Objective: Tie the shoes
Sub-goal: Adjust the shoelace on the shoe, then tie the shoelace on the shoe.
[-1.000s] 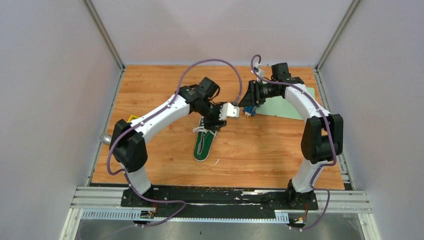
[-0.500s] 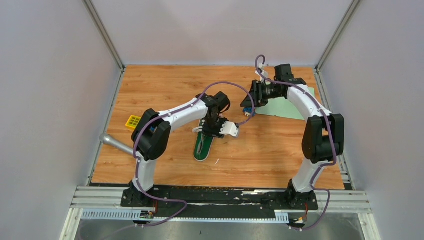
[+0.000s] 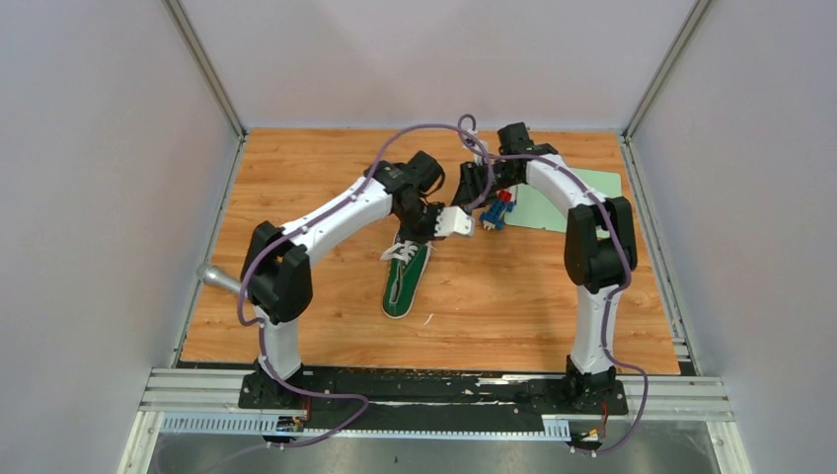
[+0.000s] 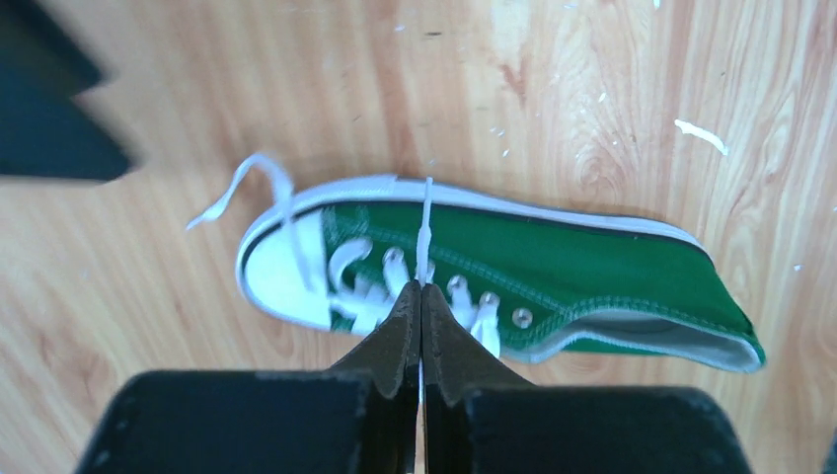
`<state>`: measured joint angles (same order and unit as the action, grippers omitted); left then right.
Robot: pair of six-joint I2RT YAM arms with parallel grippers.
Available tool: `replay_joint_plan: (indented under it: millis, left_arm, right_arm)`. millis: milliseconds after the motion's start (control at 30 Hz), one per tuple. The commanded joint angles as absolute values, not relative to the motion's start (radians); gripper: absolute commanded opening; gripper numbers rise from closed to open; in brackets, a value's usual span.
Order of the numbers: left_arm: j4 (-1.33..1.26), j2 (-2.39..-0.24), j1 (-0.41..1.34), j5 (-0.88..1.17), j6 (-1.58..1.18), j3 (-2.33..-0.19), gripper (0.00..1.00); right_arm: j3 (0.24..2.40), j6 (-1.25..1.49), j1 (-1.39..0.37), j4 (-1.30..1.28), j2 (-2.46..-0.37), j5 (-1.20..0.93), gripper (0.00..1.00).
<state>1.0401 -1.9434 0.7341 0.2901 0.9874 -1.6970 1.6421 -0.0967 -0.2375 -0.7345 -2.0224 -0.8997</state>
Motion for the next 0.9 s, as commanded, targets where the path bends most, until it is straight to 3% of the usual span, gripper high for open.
replay_joint_plan:
  millis: [0,67,200,467,867]
  left_arm:
    - [0.976,-1.767,0.594,0.425,0.695,-1.685,0.0]
    - [0.938,-1.732,0.512,0.48,0.565,-1.642,0.0]
    - [0.883,-1.7,0.357,0.601,0.377,-1.555,0.0]
    - [0.863,-1.674,0.319,0.665,0.289,-1.461,0.0]
    - [0.912,-1.699,0.304,0.653,0.303,-1.483,0.0]
  right_arm:
    - [1.777,-0.066,-0.289,-0.755,-2.118,-0.808,0.51]
    - [1.744,0.062,-0.312,-0.707,-2.118,-0.753,0.66]
    - [1.661,0.257,-0.33,-0.645,-2.115,-0.717,0.7]
    - [1.681,0.496,-0.336,-0.602,-2.162,-0.663,0.61]
    - [1.724,0.612,-0.399,-0.583,-2.281,-0.633,0.55]
